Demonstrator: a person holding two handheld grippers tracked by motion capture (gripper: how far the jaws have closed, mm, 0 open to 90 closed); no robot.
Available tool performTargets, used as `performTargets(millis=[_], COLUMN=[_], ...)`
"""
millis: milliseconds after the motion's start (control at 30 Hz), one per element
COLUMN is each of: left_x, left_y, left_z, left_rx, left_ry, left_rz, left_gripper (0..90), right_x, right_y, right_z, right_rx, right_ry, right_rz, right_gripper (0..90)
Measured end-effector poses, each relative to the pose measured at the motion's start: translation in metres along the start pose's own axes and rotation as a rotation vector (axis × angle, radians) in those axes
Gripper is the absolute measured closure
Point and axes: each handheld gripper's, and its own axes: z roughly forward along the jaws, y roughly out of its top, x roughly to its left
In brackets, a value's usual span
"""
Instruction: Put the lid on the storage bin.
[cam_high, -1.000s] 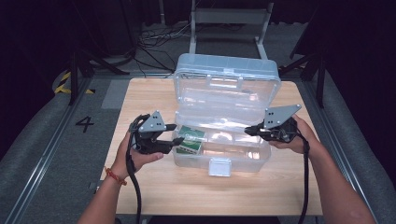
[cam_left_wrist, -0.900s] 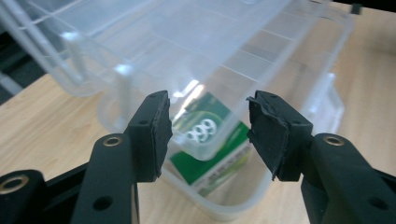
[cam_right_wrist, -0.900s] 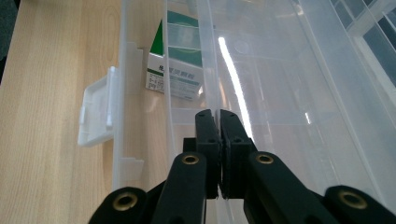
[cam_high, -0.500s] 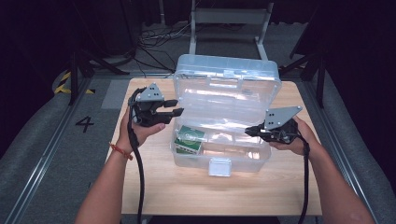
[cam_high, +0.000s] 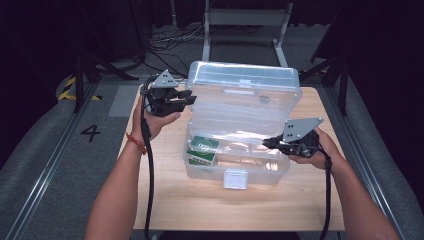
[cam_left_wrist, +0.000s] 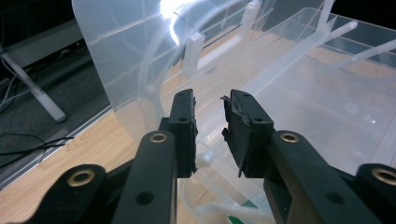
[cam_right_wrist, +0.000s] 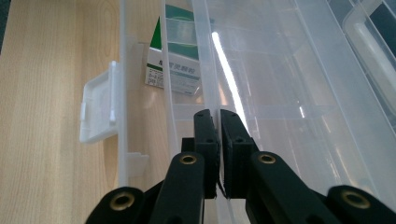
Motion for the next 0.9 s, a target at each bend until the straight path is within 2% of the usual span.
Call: performTargets(millis=[133,200,267,367,400,467,900], left_x=[0.001,0.001,0.001,-0.001,-0.002,-0.003,-0.008], left_y=[-0.001,-0.002,-0.002,-0.003,-0.003,-0.003,-0.015], left_z=[0.005,0.006,0.005,0.003,0.001,0.001,-0.003], left_rx=[0.012,0.002,0.004,-0.002,0.000,0.001,0.014], left_ry=[0.011,0.004,0.006,-0.011,-0.006,-0.010,-0.028], left_rz=[0.003,-0.012,-0.002,0.007,0.022,0.024,0.049], left_gripper=[81.3,84.3,86.6,87.5,88.2,89.3,89.6], right_x=[0.003,0.004,0.005,0.007,0.008,0.009,0.014], right_y=[-0.002,-0.003,-0.003,-0.005,-0.005,-0.006,-0.022], right_z=[0.000,0.000,0.000,-0.001,-0.001,-0.001,-0.017], right_rx=[-0.003,-0.008,-0.011,-0.017,-0.020,-0.024,-0.062], right_ry=[-0.003,-0.010,-0.018,-0.038,-0.039,-0.043,-0.083], right_rz=[-0.002,0.000,0.004,0.006,0.007,0.011,0.096], right_gripper=[86.7,86.2,85.3,84.0,83.7,83.2,80.7])
